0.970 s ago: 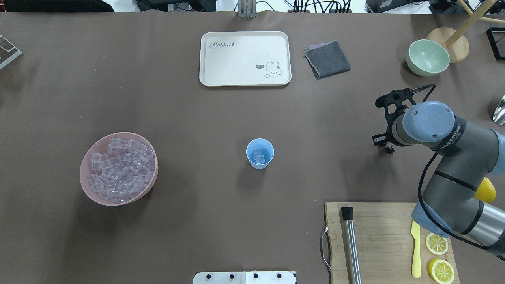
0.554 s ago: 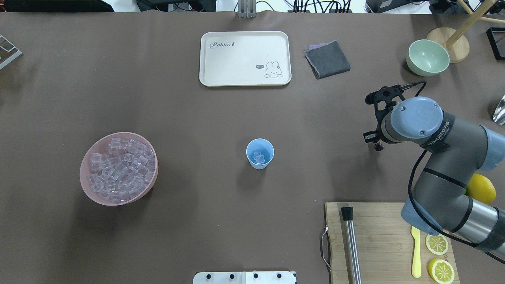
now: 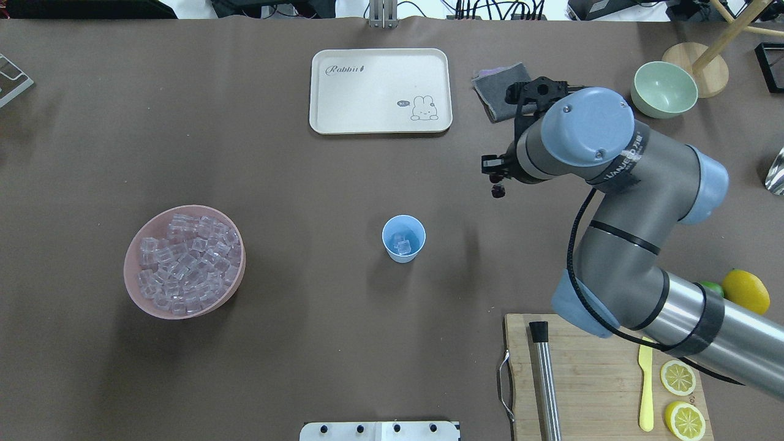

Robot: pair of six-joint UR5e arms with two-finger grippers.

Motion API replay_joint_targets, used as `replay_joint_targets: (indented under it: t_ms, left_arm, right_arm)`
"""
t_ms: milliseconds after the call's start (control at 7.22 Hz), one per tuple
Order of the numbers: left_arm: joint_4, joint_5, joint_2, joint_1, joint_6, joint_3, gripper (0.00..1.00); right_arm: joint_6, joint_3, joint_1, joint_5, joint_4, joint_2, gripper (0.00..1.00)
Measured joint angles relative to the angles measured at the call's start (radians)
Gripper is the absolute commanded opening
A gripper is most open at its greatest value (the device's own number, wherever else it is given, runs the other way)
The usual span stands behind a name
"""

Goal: Put ice and cherries in cup
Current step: 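Carry the cherries with the right gripper over the blue cup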

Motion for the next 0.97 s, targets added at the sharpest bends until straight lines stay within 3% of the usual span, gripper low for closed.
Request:
replay_joint_targets:
  t_ms: [416, 831, 970]
  left_arm:
    - [-0.006, 0.0, 0.0, 0.0, 0.001, 0.0, 0.99]
    - [-0.008, 0.0, 0.0, 0.0, 0.002, 0.0, 0.99]
    - [-0.008, 0.0, 0.001, 0.0, 0.002, 0.0, 0.99]
  right_arm:
    - [0.091, -0.001, -0.117, -0.026, 0.005, 0.144, 0.0]
    - [0.109, -0.008, -0.192, -0.087, 0.009, 0.176, 0.0]
    - [0.107, -0.008, -0.195, -0.091, 0.01, 0.173, 0.07]
